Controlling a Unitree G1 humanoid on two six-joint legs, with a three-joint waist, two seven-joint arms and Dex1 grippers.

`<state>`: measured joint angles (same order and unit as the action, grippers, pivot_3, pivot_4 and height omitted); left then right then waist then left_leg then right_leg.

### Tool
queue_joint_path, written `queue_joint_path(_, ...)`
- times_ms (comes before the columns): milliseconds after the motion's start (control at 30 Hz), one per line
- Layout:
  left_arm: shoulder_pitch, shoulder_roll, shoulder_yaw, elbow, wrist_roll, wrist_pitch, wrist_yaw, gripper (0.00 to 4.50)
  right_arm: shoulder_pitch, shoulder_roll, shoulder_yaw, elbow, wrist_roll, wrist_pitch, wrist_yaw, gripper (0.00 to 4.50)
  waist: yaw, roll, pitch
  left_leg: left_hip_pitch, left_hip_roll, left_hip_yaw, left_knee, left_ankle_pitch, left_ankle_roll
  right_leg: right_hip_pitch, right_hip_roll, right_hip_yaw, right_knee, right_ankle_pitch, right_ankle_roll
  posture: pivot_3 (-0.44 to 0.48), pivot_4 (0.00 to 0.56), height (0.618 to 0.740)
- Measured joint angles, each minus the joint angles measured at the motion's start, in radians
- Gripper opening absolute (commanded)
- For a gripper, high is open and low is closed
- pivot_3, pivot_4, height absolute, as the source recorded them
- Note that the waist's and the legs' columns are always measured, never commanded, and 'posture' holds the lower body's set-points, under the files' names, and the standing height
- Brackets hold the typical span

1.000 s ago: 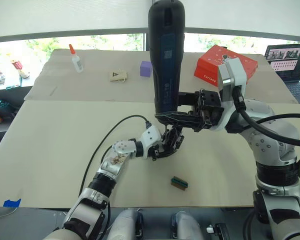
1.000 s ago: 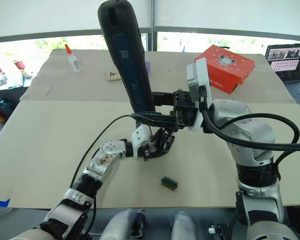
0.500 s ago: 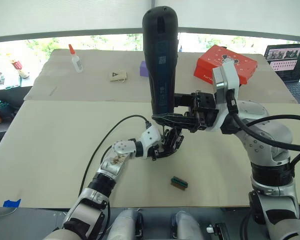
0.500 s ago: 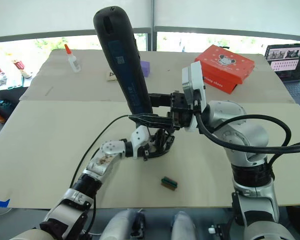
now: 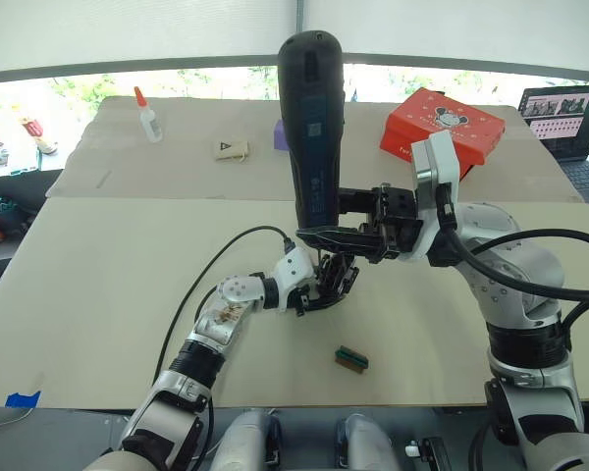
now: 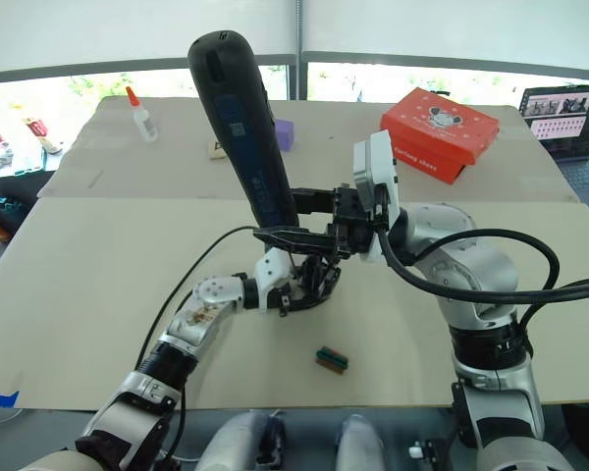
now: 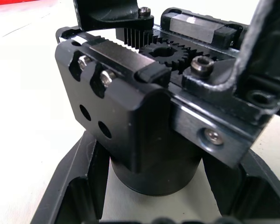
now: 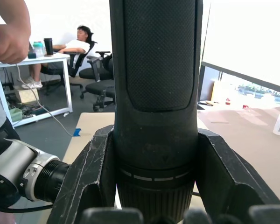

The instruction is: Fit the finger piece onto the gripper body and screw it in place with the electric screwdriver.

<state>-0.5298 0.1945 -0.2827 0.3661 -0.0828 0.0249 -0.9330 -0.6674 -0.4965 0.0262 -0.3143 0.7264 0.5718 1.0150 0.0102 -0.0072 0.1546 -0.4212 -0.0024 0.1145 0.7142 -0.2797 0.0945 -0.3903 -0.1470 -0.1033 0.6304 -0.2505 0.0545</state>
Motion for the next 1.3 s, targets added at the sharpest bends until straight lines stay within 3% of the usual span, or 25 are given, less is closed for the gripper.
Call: queue_joint_path(1300,0.004,0.001,0.000,-0.006,0.000,0.001,0.001,2.33,0.002,0.022,0.008,0.030,-0.077,-0.041,0.046,1.94,0.000,0.000,0.000,0.000,0.000,0.000,0.000,0.000,0.000,0.000,0.000,0.000,0.000,0.000,0.000,0.000,0.150,0.740)
